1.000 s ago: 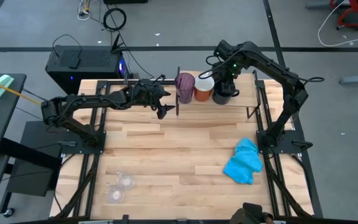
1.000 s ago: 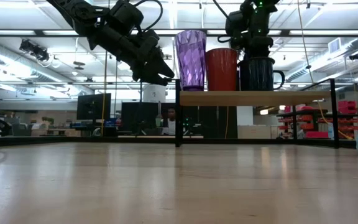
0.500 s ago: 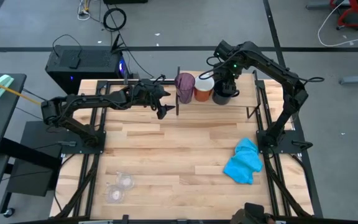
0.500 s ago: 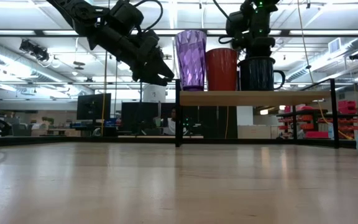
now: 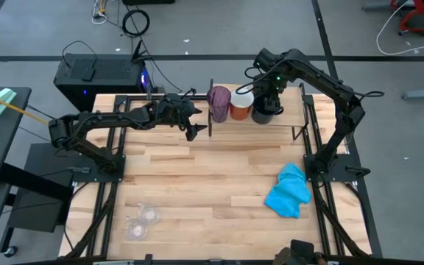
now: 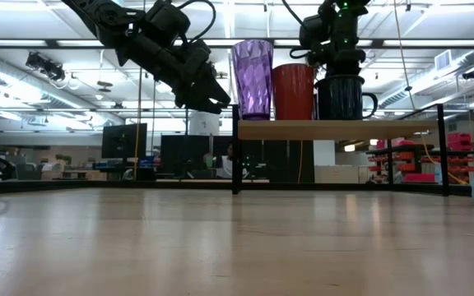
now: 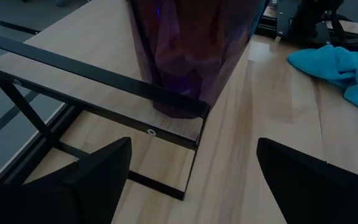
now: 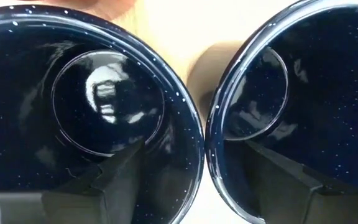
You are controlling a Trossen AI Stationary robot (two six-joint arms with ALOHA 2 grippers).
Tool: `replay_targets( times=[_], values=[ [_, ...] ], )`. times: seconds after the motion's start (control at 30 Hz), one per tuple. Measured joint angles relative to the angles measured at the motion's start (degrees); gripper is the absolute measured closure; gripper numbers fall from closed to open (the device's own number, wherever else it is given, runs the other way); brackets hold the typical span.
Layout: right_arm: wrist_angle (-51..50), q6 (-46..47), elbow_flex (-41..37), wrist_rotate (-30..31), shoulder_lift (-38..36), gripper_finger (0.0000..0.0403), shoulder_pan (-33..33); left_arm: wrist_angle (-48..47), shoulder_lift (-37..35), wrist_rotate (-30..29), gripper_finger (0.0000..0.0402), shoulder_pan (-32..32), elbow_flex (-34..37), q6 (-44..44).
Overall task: Stack small to large cups/mugs on shelf
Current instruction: Adjust the mugs on the shelf
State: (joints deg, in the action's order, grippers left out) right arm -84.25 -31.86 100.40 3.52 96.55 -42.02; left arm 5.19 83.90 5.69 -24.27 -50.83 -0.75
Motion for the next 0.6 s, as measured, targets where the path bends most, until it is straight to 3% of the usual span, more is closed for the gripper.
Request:
replay_targets(
  times=[0.6],
  values=[
    [-0.61, -2.81, 0.00, 4.10, 0.00, 0.0142, 0.20, -0.10, 0.00, -0.01, 0.0047, 0.01, 0.00, 0.00]
  ],
)
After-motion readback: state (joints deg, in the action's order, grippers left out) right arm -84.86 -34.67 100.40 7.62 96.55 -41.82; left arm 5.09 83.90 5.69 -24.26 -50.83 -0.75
